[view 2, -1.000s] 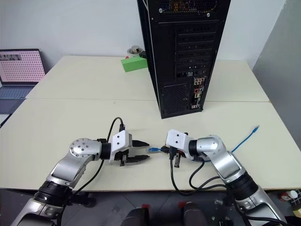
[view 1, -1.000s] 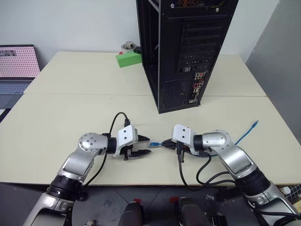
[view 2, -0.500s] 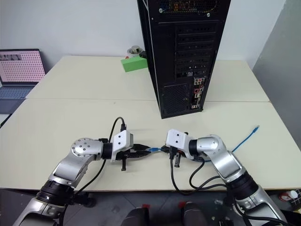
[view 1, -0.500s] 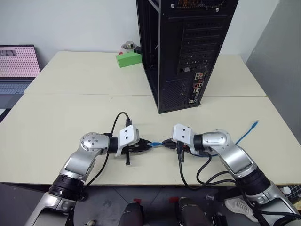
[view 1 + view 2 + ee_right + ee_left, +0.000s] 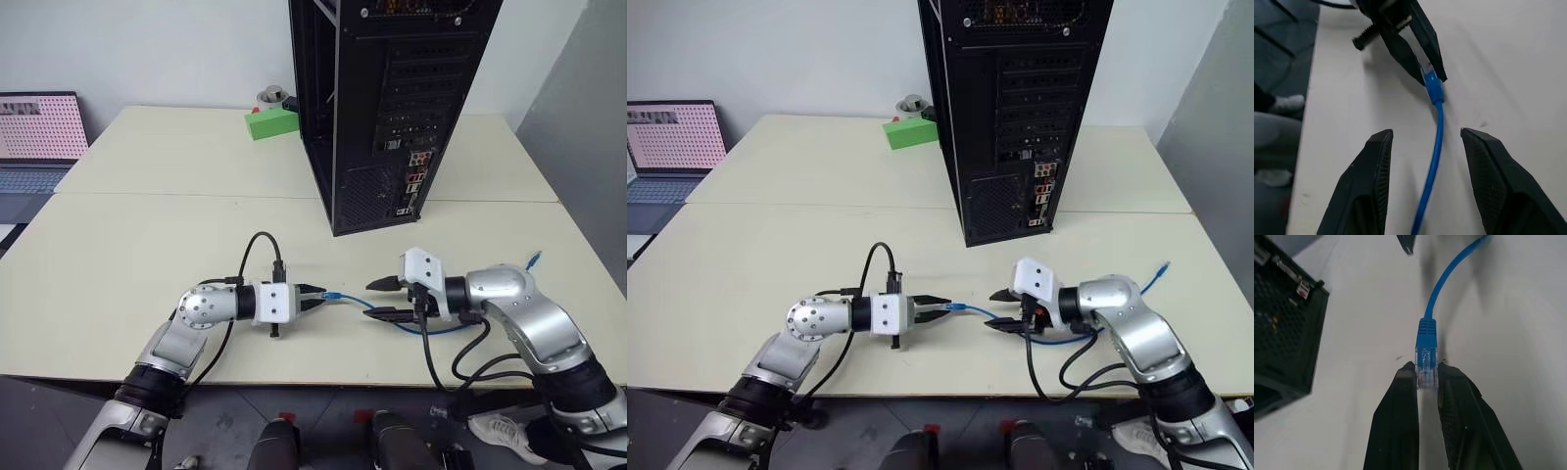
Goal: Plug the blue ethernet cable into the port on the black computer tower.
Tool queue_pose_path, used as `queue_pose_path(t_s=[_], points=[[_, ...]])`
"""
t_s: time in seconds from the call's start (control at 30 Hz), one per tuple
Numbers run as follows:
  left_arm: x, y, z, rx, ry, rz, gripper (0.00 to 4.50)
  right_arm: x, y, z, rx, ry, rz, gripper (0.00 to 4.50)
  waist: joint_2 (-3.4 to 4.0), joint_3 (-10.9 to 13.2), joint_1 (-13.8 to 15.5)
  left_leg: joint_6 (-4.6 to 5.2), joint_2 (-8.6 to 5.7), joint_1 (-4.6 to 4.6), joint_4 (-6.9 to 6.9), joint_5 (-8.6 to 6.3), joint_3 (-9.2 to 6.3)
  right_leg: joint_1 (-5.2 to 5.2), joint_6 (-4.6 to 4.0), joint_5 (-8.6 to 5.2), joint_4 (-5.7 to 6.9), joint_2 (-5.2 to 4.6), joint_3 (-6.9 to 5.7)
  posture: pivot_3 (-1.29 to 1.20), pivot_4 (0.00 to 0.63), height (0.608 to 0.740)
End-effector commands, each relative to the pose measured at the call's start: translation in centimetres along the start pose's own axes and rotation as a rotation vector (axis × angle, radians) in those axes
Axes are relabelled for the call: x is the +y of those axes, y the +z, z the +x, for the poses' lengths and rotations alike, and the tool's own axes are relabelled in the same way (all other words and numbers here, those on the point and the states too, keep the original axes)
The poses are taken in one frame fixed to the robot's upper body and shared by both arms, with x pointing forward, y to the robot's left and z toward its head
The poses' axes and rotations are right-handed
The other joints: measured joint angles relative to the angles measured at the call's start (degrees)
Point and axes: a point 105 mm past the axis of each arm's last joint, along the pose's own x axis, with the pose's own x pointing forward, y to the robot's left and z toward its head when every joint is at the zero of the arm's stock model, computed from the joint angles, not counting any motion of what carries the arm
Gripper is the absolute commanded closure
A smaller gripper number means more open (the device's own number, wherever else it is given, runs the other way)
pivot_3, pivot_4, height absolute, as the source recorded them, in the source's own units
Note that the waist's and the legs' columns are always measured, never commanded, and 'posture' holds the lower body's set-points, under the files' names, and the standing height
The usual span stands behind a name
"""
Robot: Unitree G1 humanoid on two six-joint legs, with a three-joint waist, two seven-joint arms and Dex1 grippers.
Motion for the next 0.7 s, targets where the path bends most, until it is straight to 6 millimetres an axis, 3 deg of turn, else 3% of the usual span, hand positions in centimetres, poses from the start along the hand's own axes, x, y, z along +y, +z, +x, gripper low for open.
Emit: queue_pose_path(t_s=[0.03, 0.23, 0.7], points=[[0.9, 1.4, 0.0, -0.068, 0.087, 0.297, 4.22, -0.2, 1.7, -0.2, -0.112, -0.07, 0.105, 2.24, 0.0, 0.0, 0.11, 0.0, 0.0, 0.0, 0.0, 0.0, 0.0, 0.0, 0.01, 0.01, 0.0, 0.0, 0.0, 0.0, 0.15, 0.74], [1.3, 2.2, 0.0, -0.122, 0.197, 0.438, 4.22, 0.1, 2.2, 1.2, -0.189, -0.09, 0.289, 2.24, 0.0, -0.01, 0.53, 0.0, 0.0, -0.01, 0.02, 0.0, 0.01, 0.02, 0.06, 0.03, 0.0, -0.01, -0.01, 0.0, 0.15, 0.74], [2.1, 2.7, -0.1, -0.136, 0.282, 0.521, 4.22, -0.2, 1.9, 1.9, -0.181, -0.062, 0.334, 2.24, 0.0, -0.01, 0.5, 0.0, -0.01, -0.01, 0.02, 0.0, 0.01, 0.02, 0.08, 0.03, 0.01, -0.01, -0.03, 0.0, 0.15, 0.74]])
